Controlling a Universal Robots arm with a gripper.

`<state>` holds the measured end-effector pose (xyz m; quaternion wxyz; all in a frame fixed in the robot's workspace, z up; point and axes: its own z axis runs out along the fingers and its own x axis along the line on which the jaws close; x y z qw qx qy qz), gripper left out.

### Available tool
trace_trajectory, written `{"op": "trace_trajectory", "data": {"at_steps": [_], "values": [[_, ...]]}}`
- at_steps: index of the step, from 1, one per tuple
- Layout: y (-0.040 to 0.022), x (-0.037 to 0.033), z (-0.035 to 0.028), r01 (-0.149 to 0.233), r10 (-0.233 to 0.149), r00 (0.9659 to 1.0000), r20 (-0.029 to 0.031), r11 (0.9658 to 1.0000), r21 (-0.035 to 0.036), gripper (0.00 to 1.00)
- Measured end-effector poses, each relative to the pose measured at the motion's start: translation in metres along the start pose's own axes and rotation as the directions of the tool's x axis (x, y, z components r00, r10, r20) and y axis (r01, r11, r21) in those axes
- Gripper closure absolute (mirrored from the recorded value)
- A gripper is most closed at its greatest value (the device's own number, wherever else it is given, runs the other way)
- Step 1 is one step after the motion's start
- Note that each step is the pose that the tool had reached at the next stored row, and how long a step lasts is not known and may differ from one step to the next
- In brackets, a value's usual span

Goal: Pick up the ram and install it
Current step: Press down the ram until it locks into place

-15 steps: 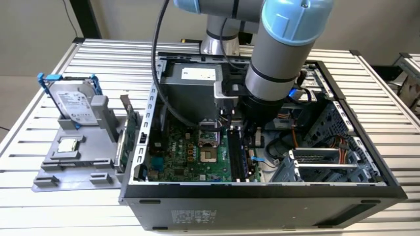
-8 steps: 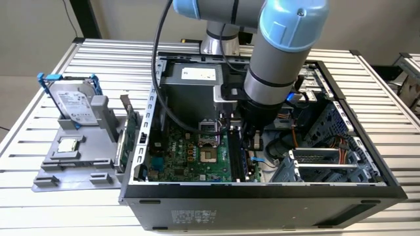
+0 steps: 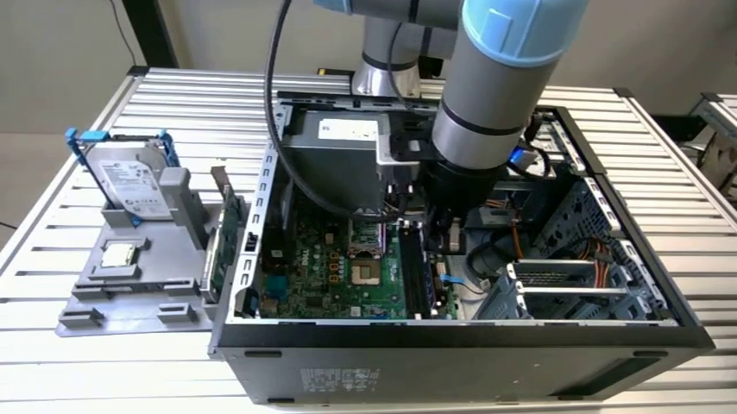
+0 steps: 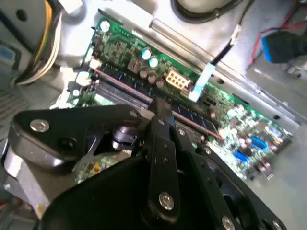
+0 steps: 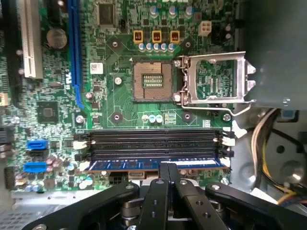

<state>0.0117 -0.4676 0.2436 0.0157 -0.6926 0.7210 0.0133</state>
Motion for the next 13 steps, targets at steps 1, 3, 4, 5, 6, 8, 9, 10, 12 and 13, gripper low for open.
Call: {"op": "trace_trajectory", "data": {"at_steps": [1,3,4,5,6,8,9,10,12,13], "values": [[0.0000,-0.0002,-0.0046,0.000,0.000,1.0000,0.0001,1.0000,0.0000,1.00],[-0.0001,-0.0006,-0.0138,0.000,0.000,1.0000,0.0000,1.0000,0.0000,1.00],[-0.0001,-0.0007,-0.0182,0.000,0.000,1.0000,0.0002,1.0000,0.0000,1.00],[-0.0001,-0.0009,-0.0228,0.000,0.000,1.0000,-0.0001,1.0000,0.0000,1.00],[-0.0001,-0.0011,-0.0274,0.000,0.000,1.0000,0.0002,1.0000,0.0001,1.00],[-0.0002,-0.0016,-0.0364,0.000,0.000,1.0000,0.0000,1.0000,0.0000,1.00],[-0.0002,-0.0018,-0.0408,0.000,0.000,1.0000,0.0001,1.0000,0.0000,1.00],[-0.0003,-0.0020,-0.0456,0.000,0.000,1.0000,0.0000,1.0000,0.0000,1.00],[-0.0003,-0.0021,-0.0488,0.000,0.000,1.0000,0.0002,1.0000,0.0001,1.00],[-0.0003,-0.0021,-0.0499,0.000,0.000,1.0000,0.0000,1.0000,0.0000,1.00]]}}
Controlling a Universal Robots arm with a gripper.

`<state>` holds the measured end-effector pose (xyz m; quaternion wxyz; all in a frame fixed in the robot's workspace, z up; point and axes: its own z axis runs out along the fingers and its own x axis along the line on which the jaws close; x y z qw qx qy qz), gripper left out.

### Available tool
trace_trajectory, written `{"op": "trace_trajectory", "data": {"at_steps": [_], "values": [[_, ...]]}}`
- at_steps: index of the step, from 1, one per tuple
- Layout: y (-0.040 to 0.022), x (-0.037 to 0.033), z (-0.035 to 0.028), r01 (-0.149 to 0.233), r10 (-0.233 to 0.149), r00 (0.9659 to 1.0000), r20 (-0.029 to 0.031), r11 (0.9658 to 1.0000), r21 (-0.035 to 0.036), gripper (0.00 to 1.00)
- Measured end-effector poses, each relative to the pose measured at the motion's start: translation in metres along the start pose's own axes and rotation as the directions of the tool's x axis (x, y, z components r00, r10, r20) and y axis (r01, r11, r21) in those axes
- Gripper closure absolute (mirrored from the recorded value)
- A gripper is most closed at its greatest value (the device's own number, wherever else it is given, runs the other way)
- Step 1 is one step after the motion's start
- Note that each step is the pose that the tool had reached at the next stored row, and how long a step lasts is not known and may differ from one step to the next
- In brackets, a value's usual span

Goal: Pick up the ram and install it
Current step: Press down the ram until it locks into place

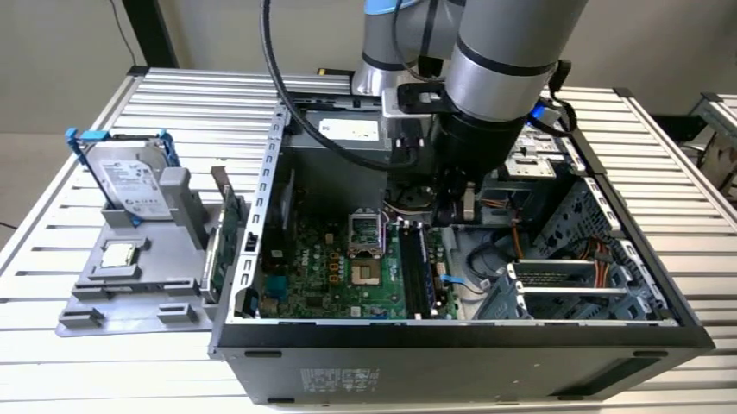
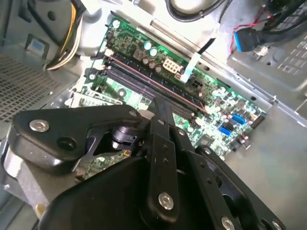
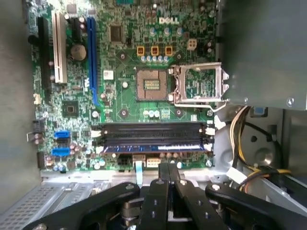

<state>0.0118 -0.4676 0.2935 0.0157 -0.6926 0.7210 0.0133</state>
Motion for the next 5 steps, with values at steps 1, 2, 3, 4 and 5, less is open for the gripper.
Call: {"op": "trace_trajectory", "data": {"at_steps": [1,2,3,4,5], "values": [[0.0000,0.0000,-0.0010,0.000,0.000,1.0000,0.0000,1.0000,0.0000,1.00],[0.0000,-0.0001,-0.0020,0.000,0.000,1.0000,0.0000,1.0000,0.0000,1.00],[0.0000,-0.0001,-0.0032,0.000,0.000,1.0000,-0.0001,1.0000,0.0000,1.00],[0.0000,-0.0001,-0.0042,0.000,0.000,1.0000,0.0000,1.0000,0.0000,1.00],[0.0000,-0.0002,-0.0052,0.000,0.000,1.0000,0.0000,1.0000,0.0000,1.00]]}}
